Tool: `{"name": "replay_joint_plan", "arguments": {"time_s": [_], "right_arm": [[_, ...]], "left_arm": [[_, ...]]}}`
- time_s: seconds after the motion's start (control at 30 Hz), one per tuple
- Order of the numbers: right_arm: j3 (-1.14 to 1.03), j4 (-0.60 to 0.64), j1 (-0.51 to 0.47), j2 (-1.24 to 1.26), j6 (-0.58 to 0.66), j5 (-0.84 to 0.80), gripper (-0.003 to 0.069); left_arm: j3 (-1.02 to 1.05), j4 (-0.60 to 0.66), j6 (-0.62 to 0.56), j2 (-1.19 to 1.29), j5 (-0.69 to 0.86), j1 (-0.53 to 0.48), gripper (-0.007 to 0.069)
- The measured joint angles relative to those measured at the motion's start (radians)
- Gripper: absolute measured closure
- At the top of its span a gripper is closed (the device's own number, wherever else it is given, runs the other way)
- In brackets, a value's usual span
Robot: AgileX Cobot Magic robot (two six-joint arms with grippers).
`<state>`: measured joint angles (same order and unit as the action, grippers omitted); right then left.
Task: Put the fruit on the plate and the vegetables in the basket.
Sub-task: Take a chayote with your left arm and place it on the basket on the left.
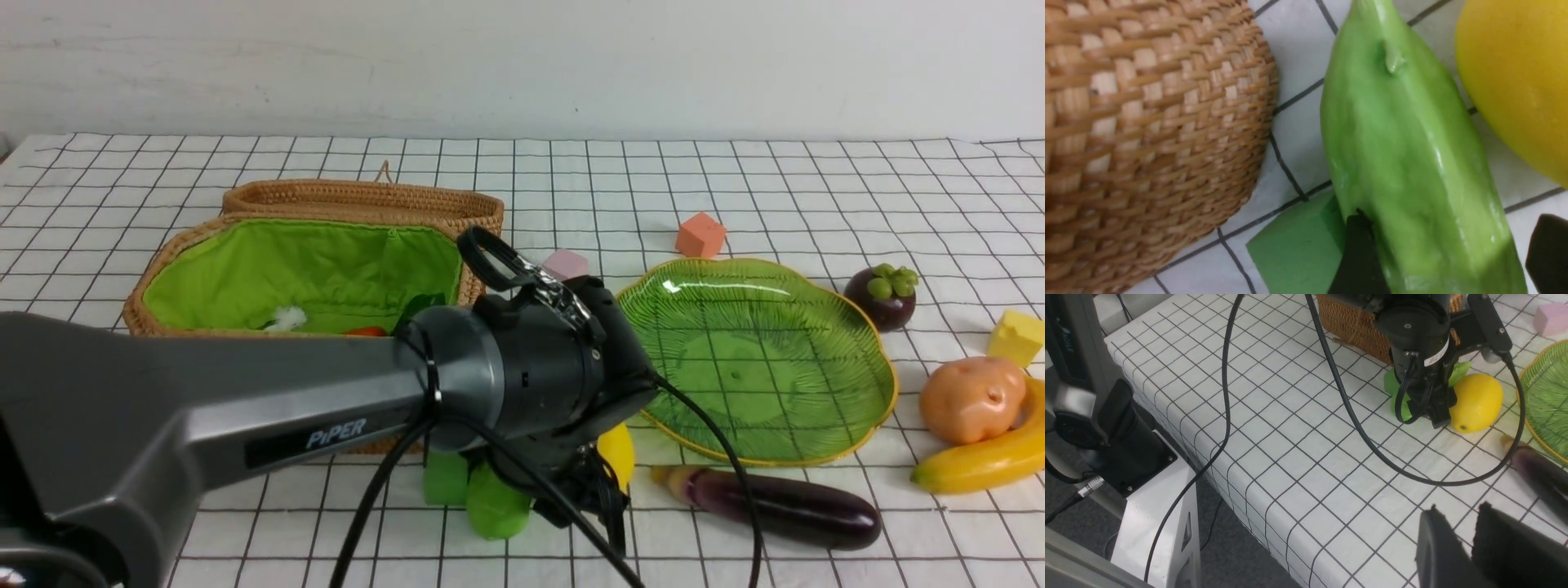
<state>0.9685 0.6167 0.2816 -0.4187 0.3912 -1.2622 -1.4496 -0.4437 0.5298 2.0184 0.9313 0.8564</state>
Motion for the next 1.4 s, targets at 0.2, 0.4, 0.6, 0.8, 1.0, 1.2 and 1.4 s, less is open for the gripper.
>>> {"name": "replay_joint_plan", "arguments": {"time_s": [0.2,0.4,0.6,0.8,1.0,1.2,1.4], "right_arm": [[0.0,0.0,0.0,0.004,0.0,0.0,0.0497],[0.001,0.0,0.0,0.005,-0.002,0.0,0.0497],[0.001,-0.002,0.0,0.005,-0.002,0.0,0.0497],[0.001,0.0,0.0,0.005,-0.002,0.0,0.0491],[0.001,0.0,0.0,0.005,-0.002,0.0,0.0489],[0.001,0.0,0.0,0.005,-0.002,0.0,0.0486],[0.001,0.0,0.0,0.005,-0.002,0.0,0.0487]], "left_arm": [[-0.004,0.051,0.0,-0.006,0.037,0.024,0.0127],[-0.004,0.04,0.009,-0.013,0.032,0.07,0.0123],[-0.002,-0.01,0.067,-0.013,0.029,0.07,0.0067],[-0.002,-0.023,0.09,-0.013,0.001,0.07,-0.0013],[-0.002,-0.03,0.142,0.031,-0.01,0.059,-0.0011],[-0.002,-0.023,0.146,0.04,-0.009,0.058,0.0118],[-0.001,0.009,0.15,0.028,0.077,0.058,0.0155]]}}
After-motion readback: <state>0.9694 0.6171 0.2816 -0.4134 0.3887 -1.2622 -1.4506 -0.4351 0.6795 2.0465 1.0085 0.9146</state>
